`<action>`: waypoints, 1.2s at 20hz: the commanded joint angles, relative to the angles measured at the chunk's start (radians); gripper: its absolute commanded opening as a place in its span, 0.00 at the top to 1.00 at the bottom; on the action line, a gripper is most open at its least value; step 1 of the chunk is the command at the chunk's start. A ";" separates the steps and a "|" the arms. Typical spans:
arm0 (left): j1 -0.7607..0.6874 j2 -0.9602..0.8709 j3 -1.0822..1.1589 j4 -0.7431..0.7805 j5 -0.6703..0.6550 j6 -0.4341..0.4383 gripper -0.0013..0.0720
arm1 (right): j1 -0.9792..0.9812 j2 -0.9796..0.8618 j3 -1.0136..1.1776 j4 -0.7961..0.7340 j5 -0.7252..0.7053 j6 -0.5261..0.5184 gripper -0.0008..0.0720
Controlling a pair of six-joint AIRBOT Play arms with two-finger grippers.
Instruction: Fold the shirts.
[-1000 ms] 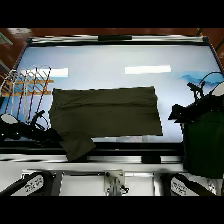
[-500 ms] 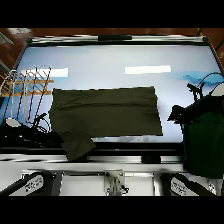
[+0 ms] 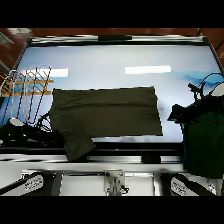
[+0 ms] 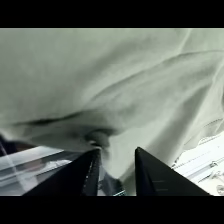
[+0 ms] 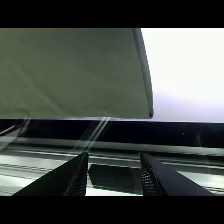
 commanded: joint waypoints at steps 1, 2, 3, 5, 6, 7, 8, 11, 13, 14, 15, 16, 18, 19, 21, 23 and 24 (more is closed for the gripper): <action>-0.008 -0.020 -0.002 0.011 0.034 0.002 0.75 | 0.000 0.000 0.000 -0.011 -0.019 0.024 0.35; -0.008 -0.020 -0.002 0.011 0.034 0.002 0.90 | 0.000 0.000 -0.005 -0.011 -0.026 0.032 0.35; -0.008 -0.020 -0.001 0.011 0.033 0.003 0.94 | 0.000 0.000 -0.023 -0.011 -0.032 0.037 0.35; -0.008 -0.018 0.008 0.011 0.019 0.003 0.95 | 0.000 0.000 -0.127 0.008 -0.071 0.035 0.12; -0.007 -0.014 0.015 0.011 0.007 0.003 0.95 | 0.000 0.000 -0.195 0.034 -0.098 0.007 0.08; -0.007 -0.011 0.027 0.012 -0.014 0.006 0.95 | -0.001 0.000 -0.259 0.056 -0.129 -0.019 0.08; -0.007 -0.008 0.040 0.011 -0.036 0.011 0.95 | -0.001 0.000 -0.303 0.063 -0.161 -0.022 0.08; -0.006 -0.006 0.068 0.011 -0.078 0.039 0.95 | 0.000 0.000 -0.373 0.100 -0.255 -0.022 0.19; -0.006 -0.006 0.073 0.011 -0.078 0.039 0.95 | -0.001 0.000 -0.375 0.065 -0.295 -0.019 0.19; -0.006 -0.006 0.075 0.011 -0.084 0.039 0.95 | -0.001 -0.003 -0.375 0.050 -0.307 -0.012 0.19; -0.006 -0.006 0.075 0.008 -0.087 0.039 0.95 | -0.001 -0.013 -0.375 0.045 -0.316 -0.005 0.19; -0.006 -0.006 0.075 0.008 -0.090 0.039 0.95 | -0.001 -0.030 -0.375 0.047 -0.324 -0.005 0.19; -0.006 -0.006 0.075 0.008 -0.097 0.039 0.95 | -0.001 -0.080 -0.375 0.080 -0.356 -0.005 0.19; -0.006 -0.006 0.075 0.008 -0.102 0.039 0.94 | -0.001 -0.100 -0.375 0.102 -0.375 -0.009 0.19; -0.006 -0.006 0.075 0.008 -0.112 0.039 0.95 | -0.001 -0.124 -0.375 0.121 -0.412 -0.014 0.21; -0.006 -0.006 0.075 0.008 -0.112 0.040 0.95 | -0.001 -0.124 -0.375 0.123 -0.445 -0.014 0.32; -0.006 -0.006 0.075 0.008 -0.112 0.040 0.95 | -0.001 -0.124 -0.375 0.122 -0.457 -0.013 0.32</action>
